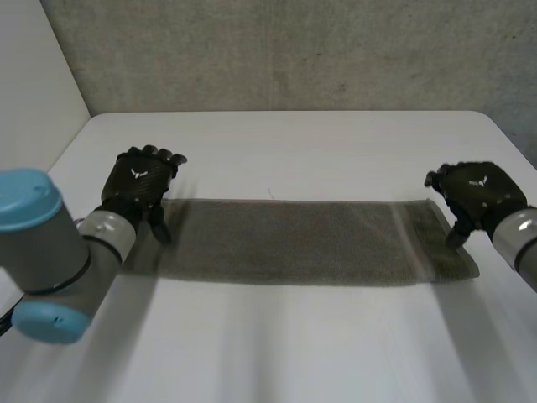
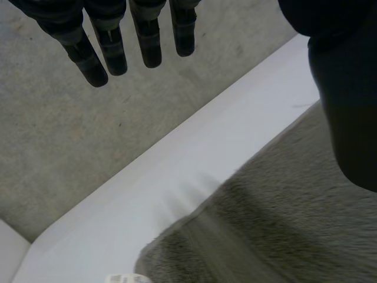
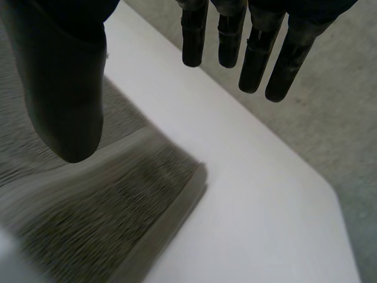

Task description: Fold the towel.

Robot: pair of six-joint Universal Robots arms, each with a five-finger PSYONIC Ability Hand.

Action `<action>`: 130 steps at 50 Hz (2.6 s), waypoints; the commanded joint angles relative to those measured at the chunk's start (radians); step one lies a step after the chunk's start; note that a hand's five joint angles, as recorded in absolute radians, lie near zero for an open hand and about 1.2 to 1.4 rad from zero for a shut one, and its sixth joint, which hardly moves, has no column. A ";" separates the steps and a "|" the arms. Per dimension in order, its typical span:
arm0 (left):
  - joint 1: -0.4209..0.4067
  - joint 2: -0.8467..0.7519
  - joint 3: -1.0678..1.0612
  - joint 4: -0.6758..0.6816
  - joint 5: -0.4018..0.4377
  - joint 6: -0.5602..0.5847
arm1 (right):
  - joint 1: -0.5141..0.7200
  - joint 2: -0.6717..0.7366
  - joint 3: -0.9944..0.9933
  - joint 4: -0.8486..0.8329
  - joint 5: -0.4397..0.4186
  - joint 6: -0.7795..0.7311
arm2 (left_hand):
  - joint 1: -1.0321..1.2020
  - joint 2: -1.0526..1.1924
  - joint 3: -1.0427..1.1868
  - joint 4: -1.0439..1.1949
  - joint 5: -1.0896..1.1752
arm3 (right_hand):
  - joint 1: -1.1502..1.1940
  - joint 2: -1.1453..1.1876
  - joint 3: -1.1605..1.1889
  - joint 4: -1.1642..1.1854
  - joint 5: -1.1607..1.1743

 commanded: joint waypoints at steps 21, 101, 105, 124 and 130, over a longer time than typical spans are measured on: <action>-0.004 0.086 -0.166 0.106 0.022 -0.015 | -0.166 0.208 0.053 -0.120 -0.003 -0.064 | -0.071 -0.062 -0.053 -0.066 -0.202 | 1.048 1.065 1.055 1.052 1.038; -0.458 -0.281 0.311 0.072 -0.075 -0.041 | 0.132 0.026 0.231 -0.120 -0.004 0.061 | -0.071 -0.062 -0.053 -0.066 -0.202 | 0.013 0.029 0.019 0.016 0.003; -0.475 -0.281 0.315 0.068 -0.075 -0.059 | 0.136 0.045 0.229 -0.145 0.004 0.059 | -0.071 -0.062 -0.053 -0.066 -0.202 | 0.042 0.058 0.049 0.046 0.032; -0.464 -0.400 0.414 0.026 -0.249 -0.030 | 0.146 0.053 0.231 -0.211 0.053 0.058 | -0.051 -0.042 -0.033 -0.046 -0.182 | 0.429 0.446 0.436 0.433 0.419; -0.429 -0.388 0.414 -0.024 -0.359 0.005 | 0.144 0.054 0.232 -0.214 0.062 0.044 | -0.042 -0.033 -0.024 -0.037 -0.173 | 0.589 0.605 0.595 0.592 0.578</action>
